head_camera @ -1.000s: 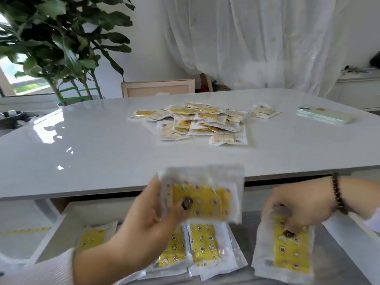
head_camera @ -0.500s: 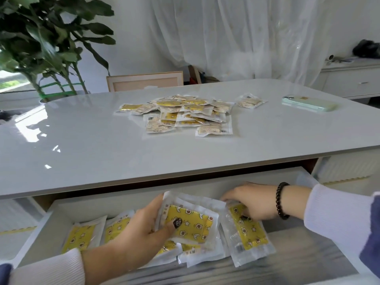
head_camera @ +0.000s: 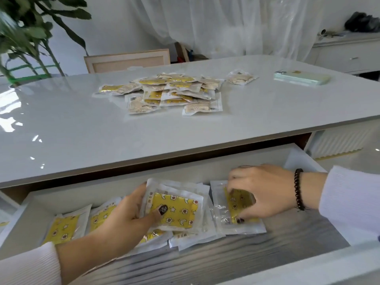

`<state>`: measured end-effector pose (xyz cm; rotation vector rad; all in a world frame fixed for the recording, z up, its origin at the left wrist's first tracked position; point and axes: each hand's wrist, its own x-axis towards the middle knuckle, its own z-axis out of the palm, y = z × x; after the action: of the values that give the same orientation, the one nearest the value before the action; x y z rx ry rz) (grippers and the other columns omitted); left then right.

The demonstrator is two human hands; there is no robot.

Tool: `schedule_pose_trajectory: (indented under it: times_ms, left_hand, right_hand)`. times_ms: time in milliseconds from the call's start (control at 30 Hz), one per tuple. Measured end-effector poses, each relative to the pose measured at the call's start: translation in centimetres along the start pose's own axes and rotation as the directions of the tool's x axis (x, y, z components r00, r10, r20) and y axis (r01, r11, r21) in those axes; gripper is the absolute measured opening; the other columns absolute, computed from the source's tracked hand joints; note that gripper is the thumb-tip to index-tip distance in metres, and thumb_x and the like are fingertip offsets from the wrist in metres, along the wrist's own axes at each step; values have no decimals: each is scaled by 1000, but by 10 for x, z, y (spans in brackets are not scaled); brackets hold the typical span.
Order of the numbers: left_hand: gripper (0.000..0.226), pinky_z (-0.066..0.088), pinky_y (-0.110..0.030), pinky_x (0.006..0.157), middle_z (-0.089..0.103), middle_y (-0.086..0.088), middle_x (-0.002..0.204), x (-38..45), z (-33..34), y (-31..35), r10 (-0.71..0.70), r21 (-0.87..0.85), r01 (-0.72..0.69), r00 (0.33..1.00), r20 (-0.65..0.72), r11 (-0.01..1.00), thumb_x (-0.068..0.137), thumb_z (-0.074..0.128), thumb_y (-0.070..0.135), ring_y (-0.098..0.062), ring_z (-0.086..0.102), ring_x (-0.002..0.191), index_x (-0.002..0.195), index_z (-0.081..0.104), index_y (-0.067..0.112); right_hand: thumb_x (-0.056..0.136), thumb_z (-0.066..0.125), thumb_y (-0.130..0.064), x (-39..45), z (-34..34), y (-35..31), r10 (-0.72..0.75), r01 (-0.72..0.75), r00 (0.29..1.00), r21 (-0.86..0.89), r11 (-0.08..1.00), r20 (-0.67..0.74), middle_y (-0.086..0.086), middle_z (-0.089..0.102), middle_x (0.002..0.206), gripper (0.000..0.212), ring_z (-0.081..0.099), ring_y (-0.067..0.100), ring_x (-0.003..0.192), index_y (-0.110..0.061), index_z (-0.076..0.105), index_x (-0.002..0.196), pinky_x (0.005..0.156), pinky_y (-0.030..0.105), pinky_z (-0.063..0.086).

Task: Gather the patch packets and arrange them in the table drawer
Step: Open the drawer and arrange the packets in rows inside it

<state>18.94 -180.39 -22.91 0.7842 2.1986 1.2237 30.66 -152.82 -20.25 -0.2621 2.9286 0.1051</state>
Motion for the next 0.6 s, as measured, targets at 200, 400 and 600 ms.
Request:
schedule_pose_trajectory:
  times_ms: [200,400,600]
  left_hand:
    - [29,55,-19,58,75,16,93,0,5,0,-1,-4,1,1000,-2,1000,91,58,3,-5,72,83,108,55,25]
    - [28,54,-16,63,75,17,92,1,6,3,-12,-24,12,1000,-5,1000,90,58,0,-6,72,87,106,56,23]
    - [27,52,-15,56,75,17,91,0,6,4,-31,-18,31,1000,-1,999,91,58,2,-5,72,83,107,55,23]
  right_hand:
    - [60,62,-76,-3,7,-3,51,-33,981,-95,995,188,-4,28,128,85,50,18,101,-33,35,128,80,30,49]
    - [68,64,-67,0,9,-3,16,-16,988,0,1000,154,-8,25,134,76,50,14,102,-39,34,131,72,22,44]
    - [66,62,-72,-2,9,1,76,-64,981,-71,995,181,-7,26,134,83,49,14,81,-42,28,136,66,23,41]
